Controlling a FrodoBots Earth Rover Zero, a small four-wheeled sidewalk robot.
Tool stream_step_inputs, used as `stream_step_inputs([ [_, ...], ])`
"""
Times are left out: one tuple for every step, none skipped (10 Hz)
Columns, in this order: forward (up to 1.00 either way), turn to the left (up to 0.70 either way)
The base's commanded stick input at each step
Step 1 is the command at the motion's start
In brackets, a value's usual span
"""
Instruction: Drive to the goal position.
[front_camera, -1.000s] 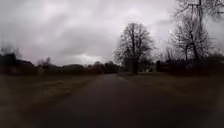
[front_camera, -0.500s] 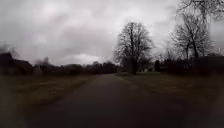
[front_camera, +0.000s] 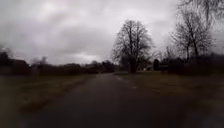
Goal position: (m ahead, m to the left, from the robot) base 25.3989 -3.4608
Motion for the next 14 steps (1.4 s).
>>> stream_step_inputs([
  [1.00,0.00],
  [1.00,0.00],
  [1.00,0.00],
  [1.00,0.00],
  [1.00,0.00],
  [1.00,0.00],
  [1.00,0.00],
  [1.00,0.00],
  [1.00,0.00],
  [1.00,0.00],
  [1.00,0.00],
  [1.00,0.00],
  [1.00,0.11],
  [1.00,0.30],
])
